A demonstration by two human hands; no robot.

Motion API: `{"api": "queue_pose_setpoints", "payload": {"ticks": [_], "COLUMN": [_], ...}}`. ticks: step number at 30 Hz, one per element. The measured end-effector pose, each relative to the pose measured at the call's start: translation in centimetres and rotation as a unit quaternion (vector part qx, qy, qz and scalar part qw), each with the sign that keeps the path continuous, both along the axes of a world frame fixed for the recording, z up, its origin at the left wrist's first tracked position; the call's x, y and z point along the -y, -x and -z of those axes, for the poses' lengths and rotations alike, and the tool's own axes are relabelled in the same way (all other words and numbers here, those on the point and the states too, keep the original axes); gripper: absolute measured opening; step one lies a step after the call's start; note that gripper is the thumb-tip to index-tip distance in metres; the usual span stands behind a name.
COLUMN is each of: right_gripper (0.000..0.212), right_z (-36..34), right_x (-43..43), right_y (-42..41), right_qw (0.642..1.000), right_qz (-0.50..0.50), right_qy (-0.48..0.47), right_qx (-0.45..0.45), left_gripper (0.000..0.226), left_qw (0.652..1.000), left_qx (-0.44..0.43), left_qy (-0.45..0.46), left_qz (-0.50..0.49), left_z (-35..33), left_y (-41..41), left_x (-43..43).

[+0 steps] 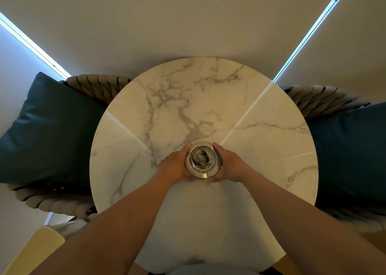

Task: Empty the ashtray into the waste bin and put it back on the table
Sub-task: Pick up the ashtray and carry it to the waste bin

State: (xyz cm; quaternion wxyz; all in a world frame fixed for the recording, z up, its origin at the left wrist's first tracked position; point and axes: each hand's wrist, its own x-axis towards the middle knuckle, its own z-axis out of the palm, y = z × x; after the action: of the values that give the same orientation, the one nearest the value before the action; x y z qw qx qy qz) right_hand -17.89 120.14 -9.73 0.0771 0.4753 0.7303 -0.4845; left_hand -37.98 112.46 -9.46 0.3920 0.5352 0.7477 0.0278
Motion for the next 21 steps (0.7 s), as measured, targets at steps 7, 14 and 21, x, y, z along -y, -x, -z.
{"api": "queue_pose_setpoints", "payload": {"ticks": [7, 14, 21], "right_gripper": [0.14, 0.138, 0.135], "right_z": [-1.8, -3.0, -4.3], "right_x": [2.3, 5.0, 6.9], "right_y": [-0.9, -2.0, -2.7], "right_qw": [0.999, 0.997, 0.995], "right_qz": [-0.033, -0.035, -0.02], "right_qy": [-0.04, -0.071, -0.092], "right_qx": [0.004, -0.001, -0.026], "left_gripper": [0.135, 0.132, 0.114], "left_qw": [1.0, 0.998, 0.991], "left_qx": [0.025, 0.055, 0.103], "left_qy": [0.001, -0.032, -0.083], "left_qz": [-0.01, -0.027, -0.026], "left_z": [-1.6, -3.6, -5.4], "left_y": [-0.8, -1.6, -1.6], "left_x": [2.3, 4.9, 6.5]}}
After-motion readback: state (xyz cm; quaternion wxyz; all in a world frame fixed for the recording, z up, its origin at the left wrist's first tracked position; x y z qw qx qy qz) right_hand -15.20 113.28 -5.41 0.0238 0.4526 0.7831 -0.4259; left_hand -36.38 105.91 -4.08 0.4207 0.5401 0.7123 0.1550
